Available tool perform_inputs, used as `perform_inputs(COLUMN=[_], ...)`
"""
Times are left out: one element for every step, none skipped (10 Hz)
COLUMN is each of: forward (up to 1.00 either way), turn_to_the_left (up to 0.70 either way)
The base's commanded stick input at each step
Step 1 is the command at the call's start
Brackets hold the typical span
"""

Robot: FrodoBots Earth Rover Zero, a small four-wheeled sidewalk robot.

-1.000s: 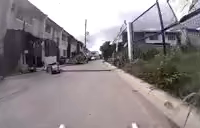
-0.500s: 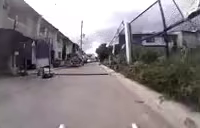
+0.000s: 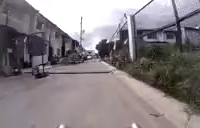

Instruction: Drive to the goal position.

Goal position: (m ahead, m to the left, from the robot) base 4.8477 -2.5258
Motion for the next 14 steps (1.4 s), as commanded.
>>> perform_inputs(forward=[1.00,1.00,1.00,1.00,1.00,1.00,1.00,1.00,1.00,1.00,1.00,1.00,1.00,1.00], turn_to_the_left=[0.02,0.02,0.02,0.02,0.02,0.02,0.02,0.02,0.02,0.02,0.02,0.02,0.02,0.02])
